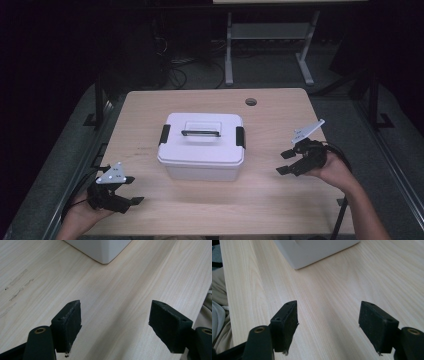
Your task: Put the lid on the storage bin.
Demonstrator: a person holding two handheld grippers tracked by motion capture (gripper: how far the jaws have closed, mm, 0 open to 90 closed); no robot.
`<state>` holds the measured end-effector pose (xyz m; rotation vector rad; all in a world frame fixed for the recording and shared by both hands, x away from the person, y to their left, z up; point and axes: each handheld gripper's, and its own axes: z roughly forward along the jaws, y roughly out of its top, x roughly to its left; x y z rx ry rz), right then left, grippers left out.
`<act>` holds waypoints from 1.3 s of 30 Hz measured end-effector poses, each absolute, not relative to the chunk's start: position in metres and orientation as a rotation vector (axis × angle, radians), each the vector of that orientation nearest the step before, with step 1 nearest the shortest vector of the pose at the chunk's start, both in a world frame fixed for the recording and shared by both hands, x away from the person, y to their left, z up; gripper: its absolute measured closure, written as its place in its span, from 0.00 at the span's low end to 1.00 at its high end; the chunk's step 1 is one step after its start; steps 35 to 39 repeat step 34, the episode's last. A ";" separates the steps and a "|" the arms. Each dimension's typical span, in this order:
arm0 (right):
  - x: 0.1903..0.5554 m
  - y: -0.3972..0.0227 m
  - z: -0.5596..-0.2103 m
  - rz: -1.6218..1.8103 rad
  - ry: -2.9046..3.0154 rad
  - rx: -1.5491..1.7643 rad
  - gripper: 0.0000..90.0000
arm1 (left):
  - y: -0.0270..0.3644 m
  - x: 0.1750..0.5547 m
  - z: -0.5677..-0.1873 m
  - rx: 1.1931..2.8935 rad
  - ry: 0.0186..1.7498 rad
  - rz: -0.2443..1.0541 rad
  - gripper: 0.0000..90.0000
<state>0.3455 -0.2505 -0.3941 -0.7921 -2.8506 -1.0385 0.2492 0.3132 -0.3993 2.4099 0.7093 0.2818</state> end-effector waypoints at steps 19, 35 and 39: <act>0.335 -0.260 -0.405 -1.053 -2.834 -0.817 0.34 | 0.312 0.250 -0.401 2.412 0.714 0.280 0.28; 0.321 -0.262 -0.416 -1.031 -2.840 -0.799 0.34 | 0.313 0.250 -0.400 2.414 0.712 0.284 0.28; 0.321 -0.262 -0.416 -1.031 -2.840 -0.799 0.34 | 0.313 0.250 -0.400 2.414 0.712 0.284 0.28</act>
